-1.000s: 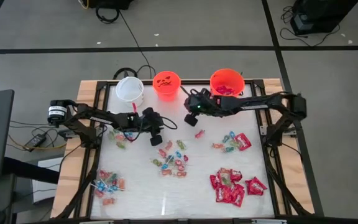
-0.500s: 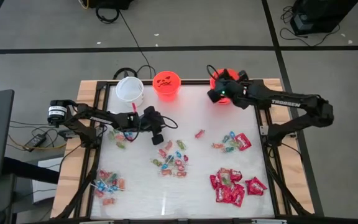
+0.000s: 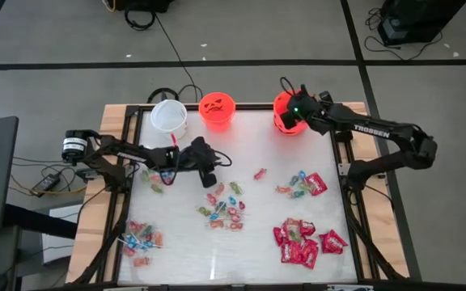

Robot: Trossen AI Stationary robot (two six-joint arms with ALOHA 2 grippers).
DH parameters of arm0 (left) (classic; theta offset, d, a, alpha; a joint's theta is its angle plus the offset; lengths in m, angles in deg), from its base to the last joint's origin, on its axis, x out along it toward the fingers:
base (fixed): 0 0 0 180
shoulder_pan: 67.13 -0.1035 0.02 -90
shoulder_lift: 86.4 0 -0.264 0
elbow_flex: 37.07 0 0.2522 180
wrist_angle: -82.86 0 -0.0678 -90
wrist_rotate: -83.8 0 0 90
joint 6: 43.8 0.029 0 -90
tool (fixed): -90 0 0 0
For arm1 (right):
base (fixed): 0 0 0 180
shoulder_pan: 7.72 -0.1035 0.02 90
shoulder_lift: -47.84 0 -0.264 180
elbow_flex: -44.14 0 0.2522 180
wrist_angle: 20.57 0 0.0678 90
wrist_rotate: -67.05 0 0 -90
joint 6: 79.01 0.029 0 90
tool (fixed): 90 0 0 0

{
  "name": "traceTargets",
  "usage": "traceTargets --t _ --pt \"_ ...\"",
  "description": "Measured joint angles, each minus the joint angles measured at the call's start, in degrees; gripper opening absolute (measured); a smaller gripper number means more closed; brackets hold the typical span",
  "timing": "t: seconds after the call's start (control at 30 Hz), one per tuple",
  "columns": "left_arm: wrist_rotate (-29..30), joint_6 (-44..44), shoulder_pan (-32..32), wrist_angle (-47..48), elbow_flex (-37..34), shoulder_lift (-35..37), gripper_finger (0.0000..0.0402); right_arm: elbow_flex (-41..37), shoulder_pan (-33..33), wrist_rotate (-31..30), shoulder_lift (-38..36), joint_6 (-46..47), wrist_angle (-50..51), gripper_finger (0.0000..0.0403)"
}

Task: Sort candy by brand, put in halloween buckets
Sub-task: Put the red candy into the right orange bucket

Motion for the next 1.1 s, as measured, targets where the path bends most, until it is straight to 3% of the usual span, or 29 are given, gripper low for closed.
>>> traceTargets --t 0.13,0.3,0.37,0.5,0.73,0.9,1.1 --pt "0.0 0.0 0.6 -0.6 0.0 0.0 0.0080 2.3 -0.7 6.2 -2.0 -1.7 -0.6 0.0147" --pt "-1.6 0.9 2.5 -1.2 0.0 0.0 0.0080 2.9 -4.0 23.1 -4.2 2.3 3.8 0.0165" --pt "-2.6 1.4 3.7 -2.5 0.0 0.0 0.0080 2.9 -7.0 26.9 -4.2 5.6 9.0 0.0162" --pt "-4.7 3.6 5.5 -6.1 0.0 0.0 0.0080 2.9 -14.4 29.0 -3.1 11.7 16.8 0.0152" --pt "-14.8 3.5 5.7 -13.8 0.0 0.0 0.0080 1.4 -27.4 30.3 -3.1 20.3 31.8 0.0144" --pt "-15.2 3.5 5.7 -15.7 0.0 0.0 0.0080 -6.0 -33.7 34.0 -3.1 24.3 33.5 0.0145" --pt "-13.3 3.9 5.7 -18.0 0.0 0.0 0.0080 -16.4 -37.0 34.7 -3.1 39.2 33.8 0.0144"
